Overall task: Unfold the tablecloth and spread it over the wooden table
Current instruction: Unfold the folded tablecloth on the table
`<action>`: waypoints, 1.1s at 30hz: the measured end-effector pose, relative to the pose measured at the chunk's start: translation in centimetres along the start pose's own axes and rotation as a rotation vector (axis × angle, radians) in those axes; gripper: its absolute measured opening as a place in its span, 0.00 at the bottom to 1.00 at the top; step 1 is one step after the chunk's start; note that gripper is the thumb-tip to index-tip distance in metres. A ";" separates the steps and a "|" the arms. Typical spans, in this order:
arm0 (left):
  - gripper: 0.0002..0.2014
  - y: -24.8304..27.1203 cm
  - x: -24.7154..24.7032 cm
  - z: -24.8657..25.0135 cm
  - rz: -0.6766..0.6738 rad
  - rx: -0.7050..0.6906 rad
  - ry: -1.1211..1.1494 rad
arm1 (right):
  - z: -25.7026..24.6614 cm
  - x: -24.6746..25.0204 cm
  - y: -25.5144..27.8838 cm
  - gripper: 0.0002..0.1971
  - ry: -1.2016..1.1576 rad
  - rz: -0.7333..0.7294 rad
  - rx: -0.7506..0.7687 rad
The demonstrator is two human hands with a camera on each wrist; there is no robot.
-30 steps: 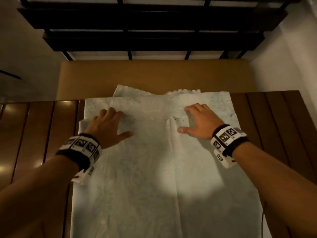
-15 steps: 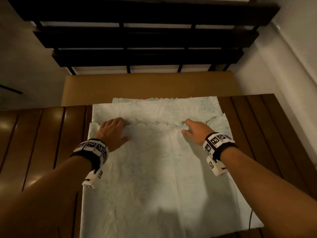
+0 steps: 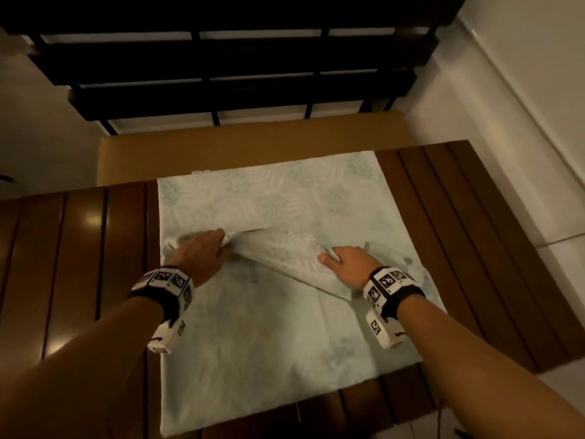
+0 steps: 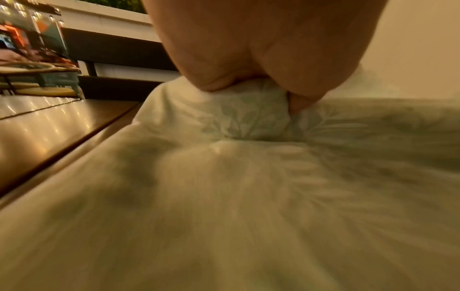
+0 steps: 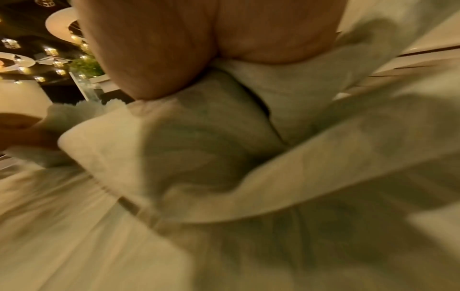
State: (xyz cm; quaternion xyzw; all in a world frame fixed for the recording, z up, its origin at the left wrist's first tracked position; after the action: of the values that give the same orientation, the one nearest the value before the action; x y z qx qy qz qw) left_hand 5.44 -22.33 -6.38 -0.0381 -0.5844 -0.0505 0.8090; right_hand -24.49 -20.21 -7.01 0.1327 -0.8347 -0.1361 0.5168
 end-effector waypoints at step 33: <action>0.26 46.9 -21.6 15.0 -0.747 0.558 0.147 | 21.0 -22.6 31.9 0.24 0.281 -0.684 -0.019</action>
State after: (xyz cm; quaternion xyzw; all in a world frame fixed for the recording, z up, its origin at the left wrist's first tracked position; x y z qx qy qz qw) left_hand -9.53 26.80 -22.30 0.3974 -0.4904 -0.1818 0.7540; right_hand -36.17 19.49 -23.05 0.4165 -0.6618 -0.2893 0.5522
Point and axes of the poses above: each hand's wrist, its own y-axis away from the middle knuckle, its own x-axis out of the back of the hand, z = x × y, the point moved 10 cm from there along -y, towards the middle knuckle, and after that the axes turned 15 degrees about z, right-handed, at the moved point
